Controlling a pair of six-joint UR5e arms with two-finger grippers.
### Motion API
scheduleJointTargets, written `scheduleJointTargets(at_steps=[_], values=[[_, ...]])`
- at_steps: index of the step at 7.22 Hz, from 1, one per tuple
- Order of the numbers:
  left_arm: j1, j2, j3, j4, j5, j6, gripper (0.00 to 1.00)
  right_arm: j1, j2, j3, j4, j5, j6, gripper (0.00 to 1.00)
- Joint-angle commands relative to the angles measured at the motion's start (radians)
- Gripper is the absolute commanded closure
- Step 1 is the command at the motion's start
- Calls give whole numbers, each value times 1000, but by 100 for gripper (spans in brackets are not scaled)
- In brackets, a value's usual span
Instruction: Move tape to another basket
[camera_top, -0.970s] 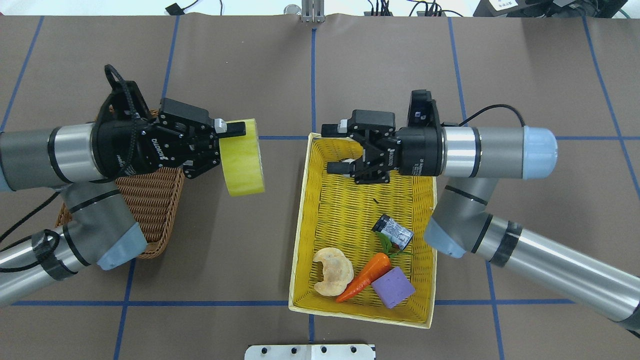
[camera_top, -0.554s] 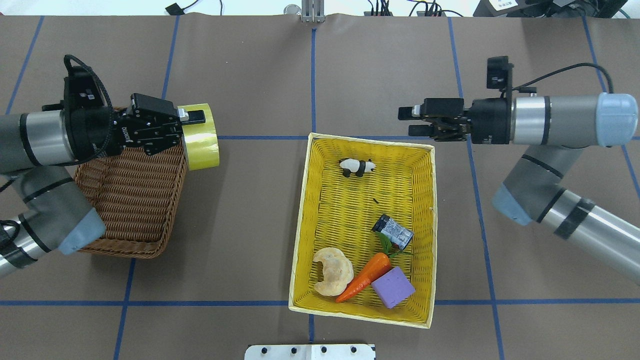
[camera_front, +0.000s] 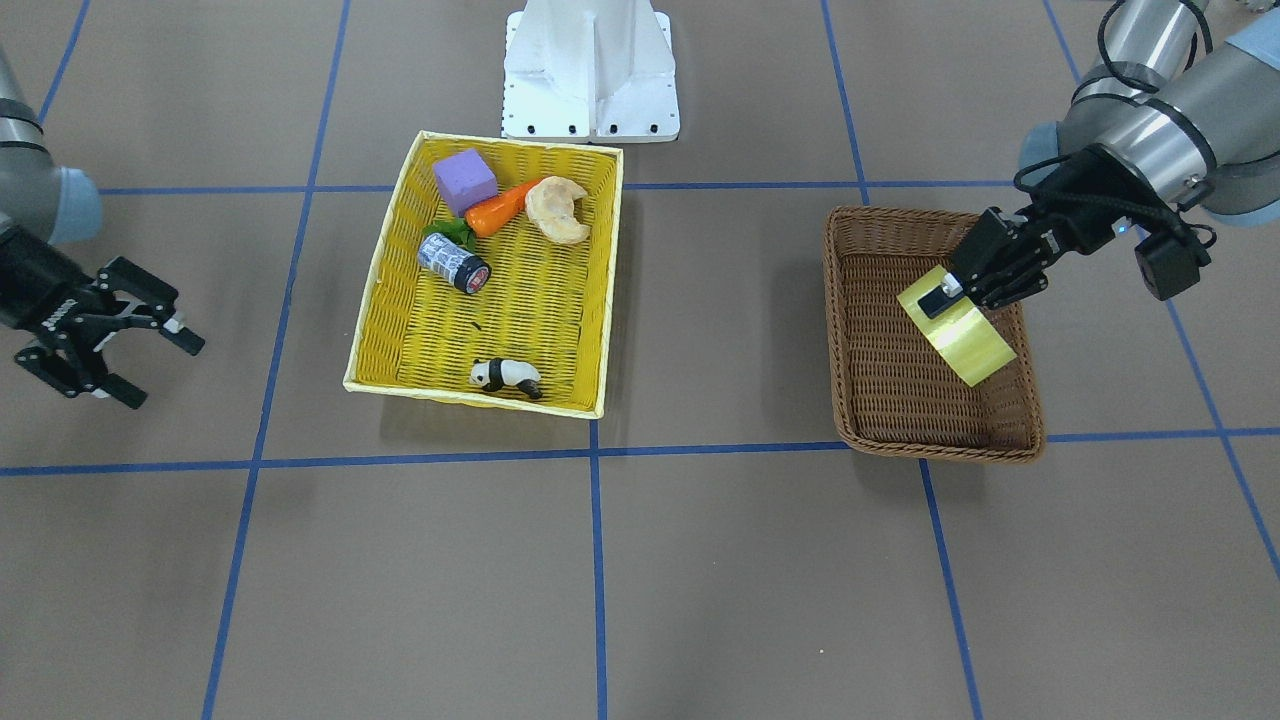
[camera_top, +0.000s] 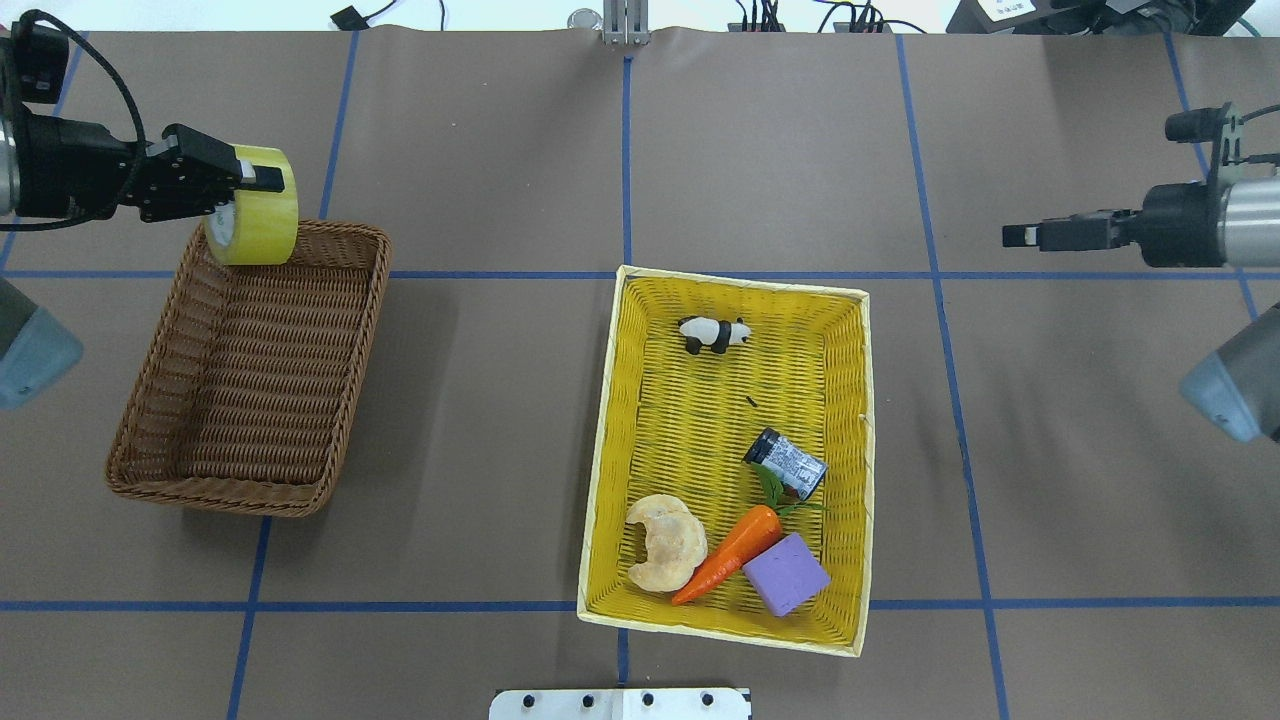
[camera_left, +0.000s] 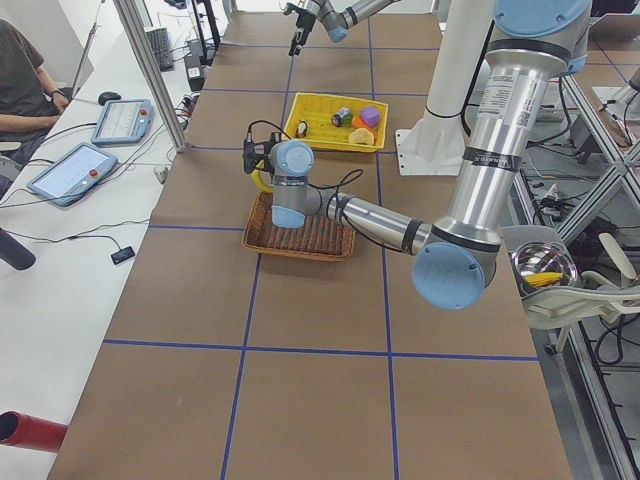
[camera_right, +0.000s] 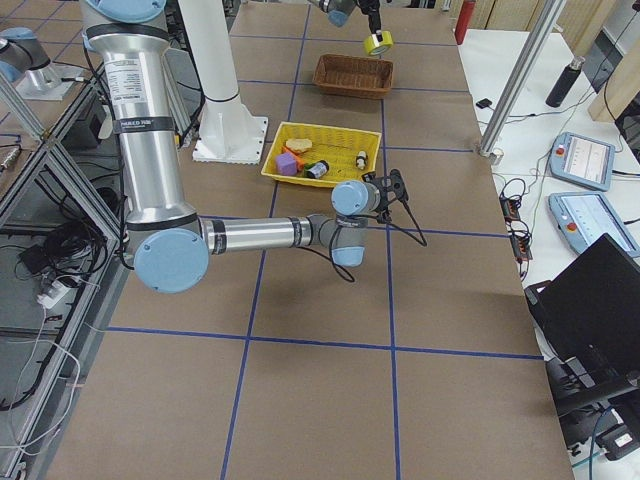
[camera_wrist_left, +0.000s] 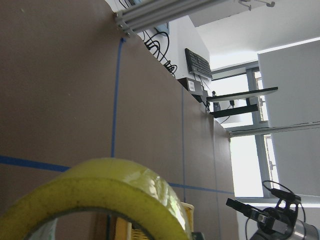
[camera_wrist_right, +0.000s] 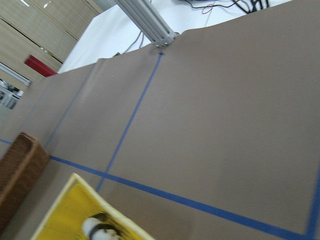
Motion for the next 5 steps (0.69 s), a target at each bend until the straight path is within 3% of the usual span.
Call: scheduleJointTargets(at_steps=[1,3,4,5], values=[[-8,28,-57,283,-11,250,100,146,-15,0,-249,135,-313,1],[15,31,-170,618,-5,381,100,179,-17,-2,-444,140,-481,1],[73,29,-265,831,39,391,100,200,-17,0,-527,140,-573,1],[169,31,-339,1000,159,392,100,214,-17,1,-614,163,-616,1]])
